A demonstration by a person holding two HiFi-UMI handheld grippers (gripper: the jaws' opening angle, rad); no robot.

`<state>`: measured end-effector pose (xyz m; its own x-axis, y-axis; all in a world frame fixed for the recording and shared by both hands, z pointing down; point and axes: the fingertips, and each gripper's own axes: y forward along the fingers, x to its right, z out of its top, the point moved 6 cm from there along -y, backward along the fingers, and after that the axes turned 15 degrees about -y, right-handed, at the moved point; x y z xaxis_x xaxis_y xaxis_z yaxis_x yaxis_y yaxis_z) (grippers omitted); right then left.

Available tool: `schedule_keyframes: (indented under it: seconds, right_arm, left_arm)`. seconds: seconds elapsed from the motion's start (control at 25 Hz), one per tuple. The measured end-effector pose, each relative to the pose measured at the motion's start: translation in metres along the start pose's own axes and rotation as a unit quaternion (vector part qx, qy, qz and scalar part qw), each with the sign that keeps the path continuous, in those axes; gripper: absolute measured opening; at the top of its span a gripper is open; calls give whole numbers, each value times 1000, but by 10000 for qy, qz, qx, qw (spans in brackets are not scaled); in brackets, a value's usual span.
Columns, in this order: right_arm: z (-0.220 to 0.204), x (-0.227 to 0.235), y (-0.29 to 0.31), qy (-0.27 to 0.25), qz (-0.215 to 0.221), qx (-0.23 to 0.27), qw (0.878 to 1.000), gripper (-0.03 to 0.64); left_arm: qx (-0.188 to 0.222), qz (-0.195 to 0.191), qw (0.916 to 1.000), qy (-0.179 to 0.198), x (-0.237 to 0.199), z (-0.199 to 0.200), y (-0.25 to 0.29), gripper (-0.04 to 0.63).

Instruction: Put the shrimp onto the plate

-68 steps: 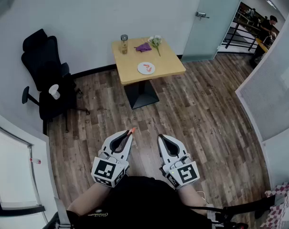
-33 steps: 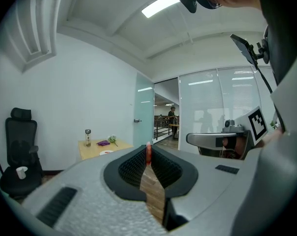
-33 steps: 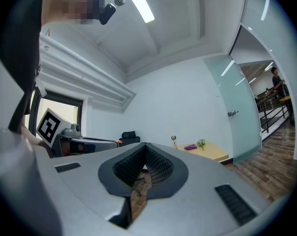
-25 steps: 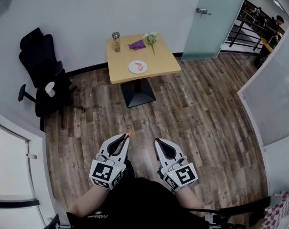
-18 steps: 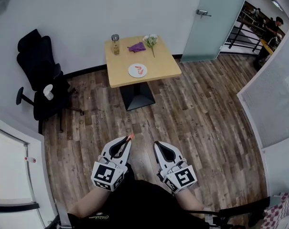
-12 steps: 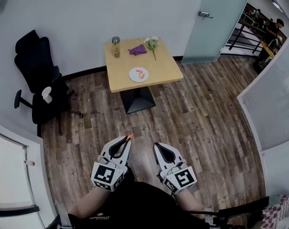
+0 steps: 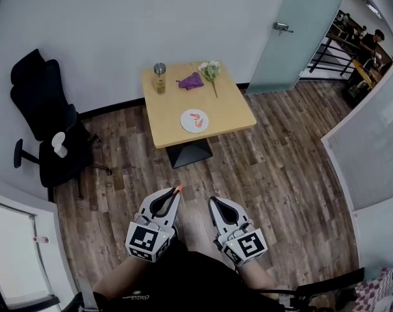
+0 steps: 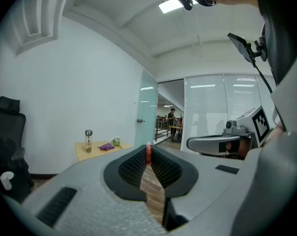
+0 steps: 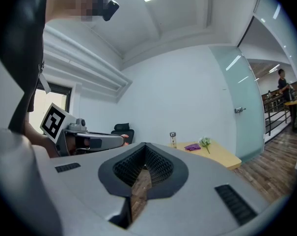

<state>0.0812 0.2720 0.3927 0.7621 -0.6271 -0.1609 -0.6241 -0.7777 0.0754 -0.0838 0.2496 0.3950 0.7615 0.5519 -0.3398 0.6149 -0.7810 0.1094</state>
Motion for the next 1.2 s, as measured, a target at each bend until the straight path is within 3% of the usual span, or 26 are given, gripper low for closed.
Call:
schedule_keyframes:
  seconds: [0.44,0.6,0.72,1.2]
  right_arm:
    - [1,3,118,-92,-69,-89,9999,2]
    - [4,12,132,-10,-314,-13,9995,2]
    - [-2,21,138,-44,-423,-239,9988,2]
    - [-9,66,187,1,-283,-142,9995,2]
  left_arm:
    - [-140,-310,9994,-50,-108,34,42,29]
    - [-199,-423,9989,-53,-124,37,56,29]
    - [-196,-509,9985,-76,-129,39,66,29]
    - [-262,-372,9989,-110,-158,48,114,29]
